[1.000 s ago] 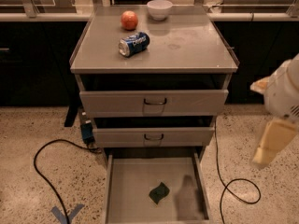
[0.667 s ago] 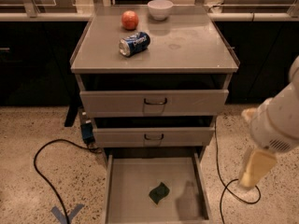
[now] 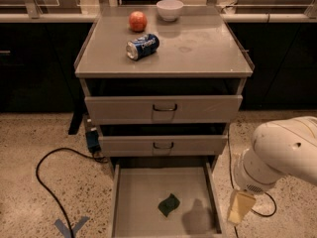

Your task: Pick sponge from bottom drawer and place on counter

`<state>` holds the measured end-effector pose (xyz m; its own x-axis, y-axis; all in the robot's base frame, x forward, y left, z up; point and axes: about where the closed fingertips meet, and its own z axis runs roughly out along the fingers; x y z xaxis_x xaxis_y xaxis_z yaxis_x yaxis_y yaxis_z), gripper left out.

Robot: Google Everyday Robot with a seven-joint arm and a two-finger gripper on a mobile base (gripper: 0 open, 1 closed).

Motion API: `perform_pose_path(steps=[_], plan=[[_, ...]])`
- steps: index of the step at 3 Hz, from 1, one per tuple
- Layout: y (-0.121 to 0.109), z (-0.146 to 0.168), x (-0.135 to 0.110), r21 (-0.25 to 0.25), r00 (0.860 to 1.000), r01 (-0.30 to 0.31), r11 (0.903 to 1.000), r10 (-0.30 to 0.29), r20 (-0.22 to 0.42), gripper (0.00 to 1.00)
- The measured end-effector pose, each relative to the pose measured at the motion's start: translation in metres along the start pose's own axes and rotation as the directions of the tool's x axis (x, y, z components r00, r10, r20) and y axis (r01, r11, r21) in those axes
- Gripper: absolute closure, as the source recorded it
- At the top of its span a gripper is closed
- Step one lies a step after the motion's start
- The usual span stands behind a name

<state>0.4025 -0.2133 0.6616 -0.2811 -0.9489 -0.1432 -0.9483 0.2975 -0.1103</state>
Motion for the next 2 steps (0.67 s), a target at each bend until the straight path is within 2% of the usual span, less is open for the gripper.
perform_pose_path(steps=[1,2], plan=[[0.0,0.0,0.0,0.0,1.0,0.0,1.0,0.0,0.0,0.0],[-0.007,0.022,-0.013,0.025,1.0,0.015,0.9996,-0.015,0.008,0.0]])
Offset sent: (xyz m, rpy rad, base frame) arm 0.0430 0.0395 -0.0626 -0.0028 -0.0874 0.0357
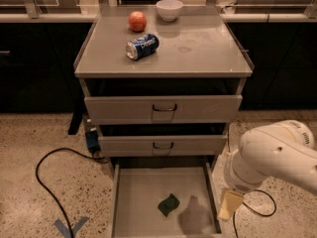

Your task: Pick sponge from bottom drawer and place on counter

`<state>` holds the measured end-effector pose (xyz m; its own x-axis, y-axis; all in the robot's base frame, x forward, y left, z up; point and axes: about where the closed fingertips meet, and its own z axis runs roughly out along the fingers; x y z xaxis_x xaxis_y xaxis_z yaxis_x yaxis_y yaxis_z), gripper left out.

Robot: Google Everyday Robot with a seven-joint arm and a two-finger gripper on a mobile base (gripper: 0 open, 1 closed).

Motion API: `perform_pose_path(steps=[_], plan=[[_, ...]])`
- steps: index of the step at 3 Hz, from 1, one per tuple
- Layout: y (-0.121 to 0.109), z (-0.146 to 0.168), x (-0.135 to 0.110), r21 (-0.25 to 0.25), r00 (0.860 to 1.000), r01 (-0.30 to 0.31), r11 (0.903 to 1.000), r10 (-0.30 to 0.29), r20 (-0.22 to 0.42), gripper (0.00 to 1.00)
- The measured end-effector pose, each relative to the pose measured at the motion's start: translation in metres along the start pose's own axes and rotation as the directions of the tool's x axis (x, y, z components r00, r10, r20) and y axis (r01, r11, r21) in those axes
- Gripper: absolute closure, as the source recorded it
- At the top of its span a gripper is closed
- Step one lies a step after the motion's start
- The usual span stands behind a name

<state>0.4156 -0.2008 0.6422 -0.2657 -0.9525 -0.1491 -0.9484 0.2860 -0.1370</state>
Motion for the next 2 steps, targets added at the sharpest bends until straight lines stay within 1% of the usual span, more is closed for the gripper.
perform_pose_path(steps=[1,2], plan=[[-0.015,0.052,-0.021,-0.01,0.998,-0.044,0.999,0.044,0.038,0.0],[-0.028,0.1,-0.039,-0.06,0.993,-0.078,0.9951,0.083,0.081,0.0]])
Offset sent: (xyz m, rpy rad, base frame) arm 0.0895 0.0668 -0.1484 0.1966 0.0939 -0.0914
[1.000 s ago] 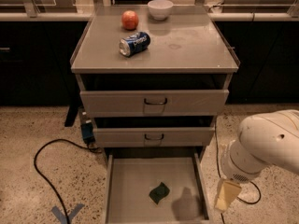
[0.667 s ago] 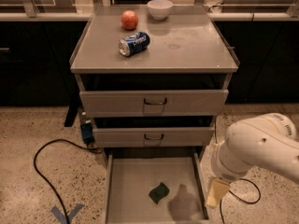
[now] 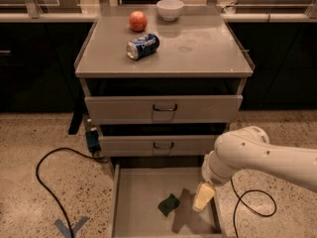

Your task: Pick sponge from bottom drawer and place on counter

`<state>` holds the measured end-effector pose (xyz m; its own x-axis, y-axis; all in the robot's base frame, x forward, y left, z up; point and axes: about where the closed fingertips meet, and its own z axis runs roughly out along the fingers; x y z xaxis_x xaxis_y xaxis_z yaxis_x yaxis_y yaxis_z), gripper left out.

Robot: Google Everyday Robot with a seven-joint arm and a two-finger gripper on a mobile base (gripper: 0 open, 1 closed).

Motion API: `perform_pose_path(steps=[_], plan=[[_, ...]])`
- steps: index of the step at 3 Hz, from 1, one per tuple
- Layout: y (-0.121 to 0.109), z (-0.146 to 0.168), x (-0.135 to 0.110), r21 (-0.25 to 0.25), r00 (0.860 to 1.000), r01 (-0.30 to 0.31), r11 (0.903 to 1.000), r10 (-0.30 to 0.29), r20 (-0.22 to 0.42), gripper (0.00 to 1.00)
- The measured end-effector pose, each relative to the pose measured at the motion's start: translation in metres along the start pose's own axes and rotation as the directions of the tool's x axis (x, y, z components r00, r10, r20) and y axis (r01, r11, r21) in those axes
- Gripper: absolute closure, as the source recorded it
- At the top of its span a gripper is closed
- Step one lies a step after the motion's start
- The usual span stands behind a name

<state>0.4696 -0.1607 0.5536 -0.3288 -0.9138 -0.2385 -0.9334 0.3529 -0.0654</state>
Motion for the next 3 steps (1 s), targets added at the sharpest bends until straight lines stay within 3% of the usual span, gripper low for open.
perform_pose_path(steps=[1,2,3], plan=[[-0.002,0.053,-0.005,-0.104,0.998,-0.039,0.9938,0.044,0.047,0.0],[-0.002,0.053,-0.005,-0.104,0.998,-0.039,0.9938,0.044,0.047,0.0],[-0.006,0.075,-0.012,-0.133,0.997,0.023,0.9908,-0.013,0.075,0.0]])
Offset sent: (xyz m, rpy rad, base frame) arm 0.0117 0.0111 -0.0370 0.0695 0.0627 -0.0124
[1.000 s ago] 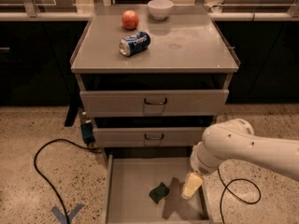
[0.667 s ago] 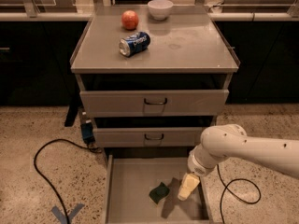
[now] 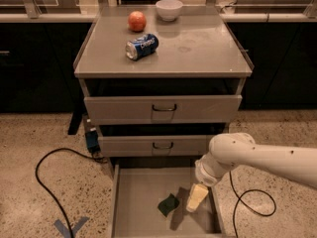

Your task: Pick sponge from bottom drawer and place on counter

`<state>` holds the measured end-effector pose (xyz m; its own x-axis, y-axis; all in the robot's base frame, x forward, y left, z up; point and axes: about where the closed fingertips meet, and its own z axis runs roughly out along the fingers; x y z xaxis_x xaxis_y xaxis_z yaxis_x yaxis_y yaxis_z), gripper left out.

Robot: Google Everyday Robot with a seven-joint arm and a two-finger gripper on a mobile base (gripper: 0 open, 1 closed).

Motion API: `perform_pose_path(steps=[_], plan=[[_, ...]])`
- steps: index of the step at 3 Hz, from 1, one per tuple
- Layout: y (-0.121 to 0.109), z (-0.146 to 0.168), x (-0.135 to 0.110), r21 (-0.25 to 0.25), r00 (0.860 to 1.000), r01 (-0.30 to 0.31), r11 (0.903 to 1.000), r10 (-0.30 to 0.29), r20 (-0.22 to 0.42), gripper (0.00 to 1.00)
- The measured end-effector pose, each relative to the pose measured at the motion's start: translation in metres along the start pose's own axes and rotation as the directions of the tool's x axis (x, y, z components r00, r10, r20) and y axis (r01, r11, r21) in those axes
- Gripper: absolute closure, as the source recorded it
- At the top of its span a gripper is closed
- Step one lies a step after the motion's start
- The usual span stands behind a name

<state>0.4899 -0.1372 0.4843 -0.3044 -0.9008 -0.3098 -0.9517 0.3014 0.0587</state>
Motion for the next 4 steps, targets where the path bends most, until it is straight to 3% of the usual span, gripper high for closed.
perform_pose_path(steps=[1,2,3,4], plan=[[-0.007,0.033,-0.008,-0.077,0.99,0.141,0.987,-0.141,0.009,0.0],[-0.01,0.079,0.009,-0.186,0.969,0.248,0.9509,-0.24,0.063,0.0],[-0.01,0.08,0.009,-0.186,0.969,0.248,0.9509,-0.24,0.063,0.0],[-0.001,0.11,0.007,-0.182,0.961,0.275,0.9441,-0.265,0.077,0.0]])
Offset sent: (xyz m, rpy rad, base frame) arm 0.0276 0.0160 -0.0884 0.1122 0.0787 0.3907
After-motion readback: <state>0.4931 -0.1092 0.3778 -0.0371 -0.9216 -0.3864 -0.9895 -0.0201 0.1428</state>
